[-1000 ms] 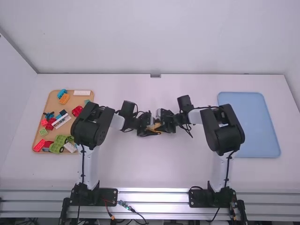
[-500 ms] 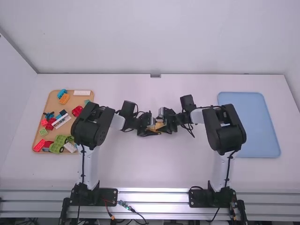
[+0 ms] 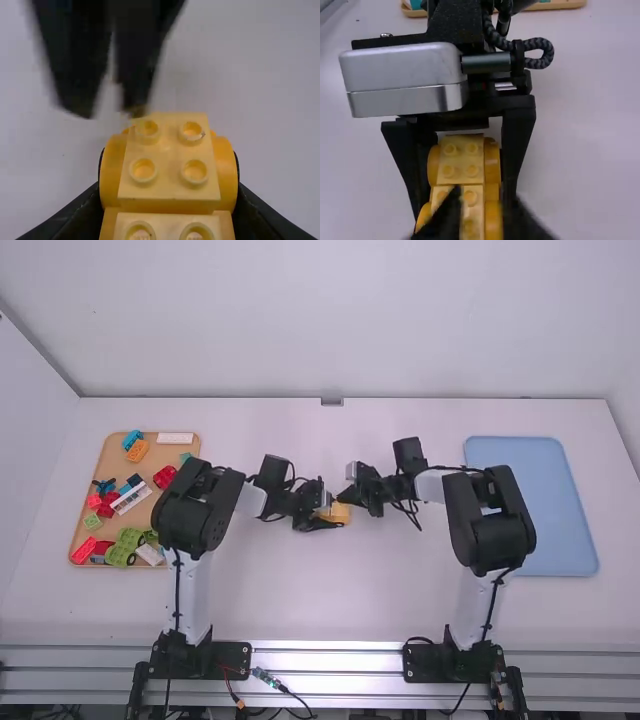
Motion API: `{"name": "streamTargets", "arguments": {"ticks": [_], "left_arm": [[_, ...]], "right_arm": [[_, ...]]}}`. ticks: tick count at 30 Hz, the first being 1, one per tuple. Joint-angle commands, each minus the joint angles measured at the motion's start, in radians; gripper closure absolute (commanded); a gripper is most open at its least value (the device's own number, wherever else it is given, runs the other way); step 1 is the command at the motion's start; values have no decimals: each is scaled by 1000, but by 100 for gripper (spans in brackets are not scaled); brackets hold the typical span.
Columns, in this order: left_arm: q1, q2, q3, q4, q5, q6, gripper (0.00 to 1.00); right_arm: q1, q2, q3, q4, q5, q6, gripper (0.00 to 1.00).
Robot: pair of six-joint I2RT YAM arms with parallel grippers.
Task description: Assemble lego blocks to make yellow taxi
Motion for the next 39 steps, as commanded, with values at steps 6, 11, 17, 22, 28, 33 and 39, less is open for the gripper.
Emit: {"name": "streamTargets", "arguments": {"ticks": [6,11,17,22,28,33,39], "left_arm": [[-5,13,-6,-8,-24,21,67],[-5,13,-6,-2,-24,10,67],[-5,13,-6,-2,-24,6,67],[-5,13,-6,-2,-24,6,68],[-5,13,-6,-1,-24,7,68],[-5,13,-6,-2,-24,6,69],[-5,13,-6,-1,-24,7,70]], "right_arm": [[7,-25,-5,-81,55,-58,100],[6,-25,-10,-90,99,-55,100],[7,-25,-80,54,101,11,100],[6,-25,-155,208,84,81,100],[24,-25,-174,258,87,115,100],[49,-13,-175,275,89,109,100],[51,8,-174,276,106,120,100]]}}
